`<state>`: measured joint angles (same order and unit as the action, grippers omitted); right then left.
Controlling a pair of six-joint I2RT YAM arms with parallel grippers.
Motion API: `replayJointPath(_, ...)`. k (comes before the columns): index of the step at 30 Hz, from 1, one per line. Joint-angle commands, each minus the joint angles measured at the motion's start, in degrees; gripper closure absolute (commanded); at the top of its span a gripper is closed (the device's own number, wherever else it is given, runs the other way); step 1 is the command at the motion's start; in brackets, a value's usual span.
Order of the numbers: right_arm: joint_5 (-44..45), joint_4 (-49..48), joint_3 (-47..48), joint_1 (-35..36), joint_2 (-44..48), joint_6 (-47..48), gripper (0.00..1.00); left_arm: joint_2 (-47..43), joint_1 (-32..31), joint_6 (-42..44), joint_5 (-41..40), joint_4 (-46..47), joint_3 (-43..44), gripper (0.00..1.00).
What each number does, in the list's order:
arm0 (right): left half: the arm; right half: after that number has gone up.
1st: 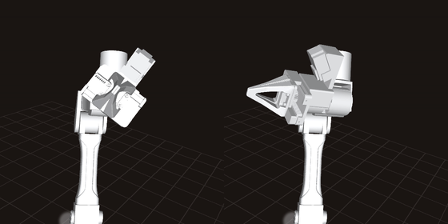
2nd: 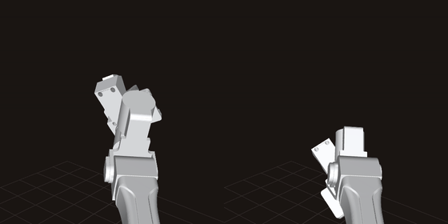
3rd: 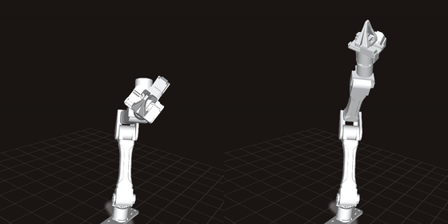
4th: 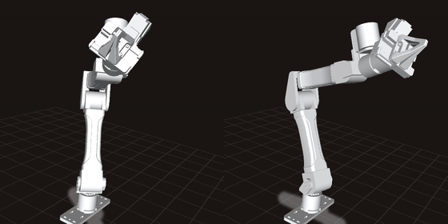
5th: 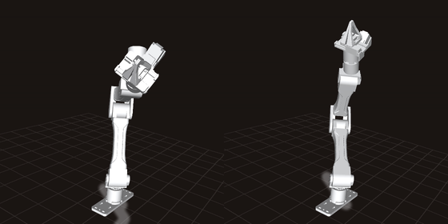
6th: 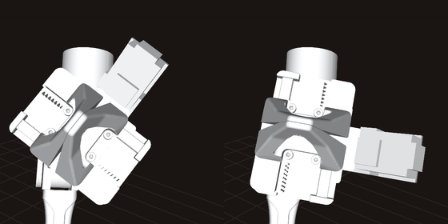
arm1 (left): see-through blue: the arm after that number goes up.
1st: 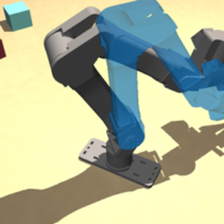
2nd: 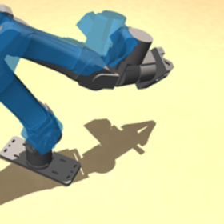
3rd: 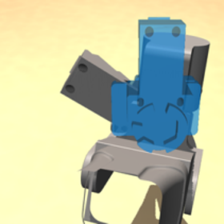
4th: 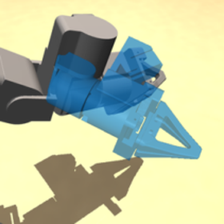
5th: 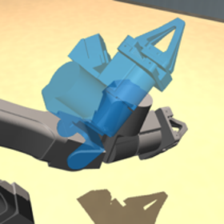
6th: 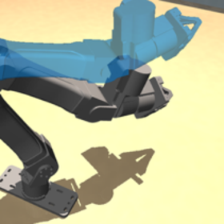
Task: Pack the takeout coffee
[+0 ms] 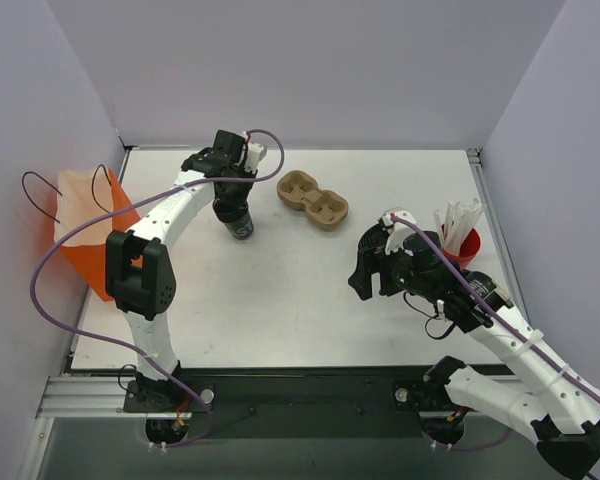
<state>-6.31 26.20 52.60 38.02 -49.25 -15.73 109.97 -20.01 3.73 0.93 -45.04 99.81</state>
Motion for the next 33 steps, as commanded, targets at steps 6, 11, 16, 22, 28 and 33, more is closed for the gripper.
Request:
replayJointPath(6,0.94,0.70,1.54,0.48,1.09,0.52,0.21,-1.16,-3.10,0.84,-9.88,-0.06,3.46,1.00)
replayJointPath(11,1.03,0.79,1.54,0.48,1.27,0.52,0.21,-0.82,-4.60,1.37,-11.13,-1.37,5.30,0.93)
replayJointPath(16,1.03,1.14,1.54,0.48,1.88,0.52,0.21,0.68,-4.69,1.20,-10.07,-2.60,4.87,0.89)
replayJointPath(22,1.82,1.49,1.81,0.56,2.50,0.96,0.21,1.03,-4.77,1.72,-9.37,-2.60,3.82,0.83)
replayJointPath(28,1.12,1.84,2.77,0.48,1.88,0.79,0.21,1.39,-4.69,1.63,-8.75,-2.86,3.99,0.90)
replayJointPath(33,1.21,2.02,2.86,0.48,2.50,0.70,0.21,0.68,-4.86,1.63,-11.38,-2.08,4.25,1.00)
